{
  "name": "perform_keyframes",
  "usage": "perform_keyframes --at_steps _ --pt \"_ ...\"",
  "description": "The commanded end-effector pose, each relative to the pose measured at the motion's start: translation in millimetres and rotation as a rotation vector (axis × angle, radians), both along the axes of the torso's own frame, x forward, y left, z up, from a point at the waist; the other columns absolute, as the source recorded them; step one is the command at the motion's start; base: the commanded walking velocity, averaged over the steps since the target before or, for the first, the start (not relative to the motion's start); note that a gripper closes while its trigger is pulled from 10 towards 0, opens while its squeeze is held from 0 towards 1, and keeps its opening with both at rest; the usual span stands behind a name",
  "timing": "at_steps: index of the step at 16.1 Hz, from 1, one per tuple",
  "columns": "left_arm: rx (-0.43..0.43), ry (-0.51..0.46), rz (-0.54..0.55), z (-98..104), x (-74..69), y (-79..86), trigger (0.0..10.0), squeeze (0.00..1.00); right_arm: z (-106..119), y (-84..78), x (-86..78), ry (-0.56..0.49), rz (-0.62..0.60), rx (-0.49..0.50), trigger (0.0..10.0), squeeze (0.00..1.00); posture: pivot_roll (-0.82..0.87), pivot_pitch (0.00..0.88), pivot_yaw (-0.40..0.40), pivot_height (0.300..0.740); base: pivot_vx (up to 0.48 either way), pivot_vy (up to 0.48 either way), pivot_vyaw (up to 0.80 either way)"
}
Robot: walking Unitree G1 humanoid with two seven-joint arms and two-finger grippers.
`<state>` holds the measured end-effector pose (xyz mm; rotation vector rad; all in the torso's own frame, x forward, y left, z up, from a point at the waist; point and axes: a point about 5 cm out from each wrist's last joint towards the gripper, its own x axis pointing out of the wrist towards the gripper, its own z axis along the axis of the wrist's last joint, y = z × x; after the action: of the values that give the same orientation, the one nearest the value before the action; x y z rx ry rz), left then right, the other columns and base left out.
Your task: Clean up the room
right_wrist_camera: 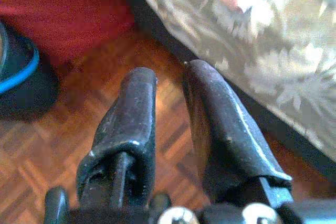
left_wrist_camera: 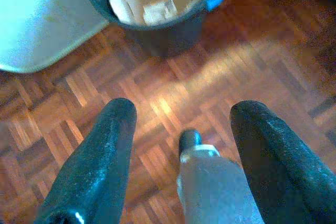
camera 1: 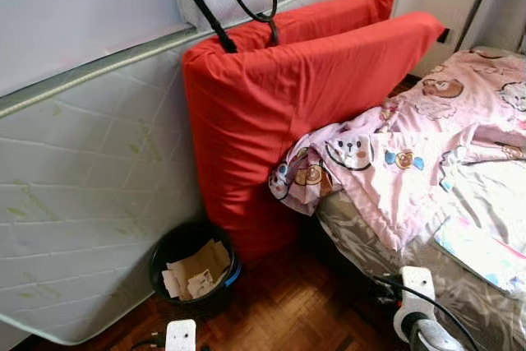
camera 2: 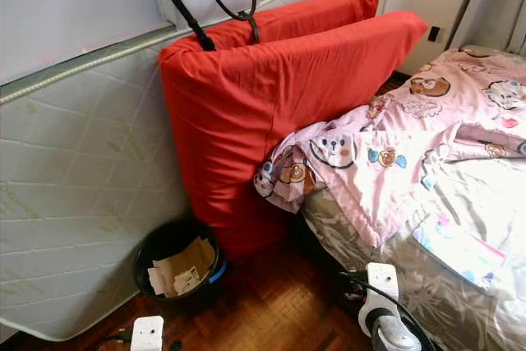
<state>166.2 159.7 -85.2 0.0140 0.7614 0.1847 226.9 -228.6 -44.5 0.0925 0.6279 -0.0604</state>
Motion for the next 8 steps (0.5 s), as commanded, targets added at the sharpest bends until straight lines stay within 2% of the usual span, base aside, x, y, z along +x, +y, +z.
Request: perform_keyframes --at_steps 1,2,3,6,8 --pt "0.047 -0.112 0.028 16 22.9 24.7 10.0 0.00 2 1.3 0.6 -0.045 -0.010 0.014 10.0 0.00 -0.08 0.000 0.053 0.740 0.000 0.000 0.00" --pt "0.107 -0.373 0.072 63 74.4 66.9 10.0 0.00 3 0.9 -1.4 -0.072 -0.008 0.011 10.0 0.00 -0.08 0.000 0.049 0.740 0.000 0.000 0.00" --pt "0.110 -0.426 0.078 72 81.5 70.1 10.0 0.00 2 0.9 -2.5 -0.079 -0.009 0.017 10.0 0.00 -0.08 0.000 0.046 0.740 0.000 0.000 0.00" --pt "0.179 -0.543 0.036 84 87.3 58.4 10.0 0.00 1 1.3 -8.6 -0.120 -0.017 0.056 10.0 0.00 -0.07 0.000 0.031 0.740 0.000 0.000 0.00" --pt "0.131 -0.577 0.055 85 85.4 55.9 10.0 0.00 -3 0.2 -18.4 -0.118 -0.020 0.045 10.0 0.00 -0.08 0.000 0.020 0.740 0.000 0.000 0.00"
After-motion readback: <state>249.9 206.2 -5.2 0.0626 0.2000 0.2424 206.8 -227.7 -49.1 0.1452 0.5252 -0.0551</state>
